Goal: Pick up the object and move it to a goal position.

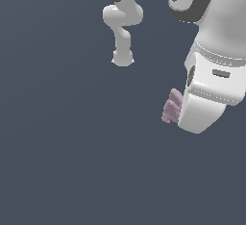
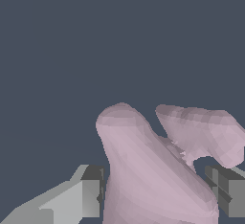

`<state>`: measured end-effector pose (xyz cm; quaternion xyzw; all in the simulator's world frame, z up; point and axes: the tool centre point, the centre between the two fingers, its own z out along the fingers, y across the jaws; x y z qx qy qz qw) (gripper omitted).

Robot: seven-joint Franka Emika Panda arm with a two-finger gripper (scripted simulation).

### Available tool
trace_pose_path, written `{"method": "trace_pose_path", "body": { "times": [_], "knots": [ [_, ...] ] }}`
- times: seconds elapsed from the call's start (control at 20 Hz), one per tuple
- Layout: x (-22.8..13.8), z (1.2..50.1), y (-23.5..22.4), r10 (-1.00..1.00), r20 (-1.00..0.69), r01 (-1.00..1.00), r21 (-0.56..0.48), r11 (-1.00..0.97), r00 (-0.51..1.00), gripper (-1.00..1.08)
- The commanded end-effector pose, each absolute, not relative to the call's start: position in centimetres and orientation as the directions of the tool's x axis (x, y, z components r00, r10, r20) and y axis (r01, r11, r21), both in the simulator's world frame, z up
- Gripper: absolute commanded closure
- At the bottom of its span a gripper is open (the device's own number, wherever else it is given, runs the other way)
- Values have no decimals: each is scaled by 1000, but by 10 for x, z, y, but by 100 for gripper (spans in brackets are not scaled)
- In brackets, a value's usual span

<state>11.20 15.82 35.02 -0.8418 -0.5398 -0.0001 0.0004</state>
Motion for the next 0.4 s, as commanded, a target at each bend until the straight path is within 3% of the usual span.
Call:
{"method": "trace_pose_path", "body": {
  "times": [0.0, 0.35],
  "knots": [
    [113, 354, 161, 909, 0, 909, 0, -418, 418, 108],
    [114, 356, 163, 909, 0, 909, 0, -418, 418, 108]
  ]
}}
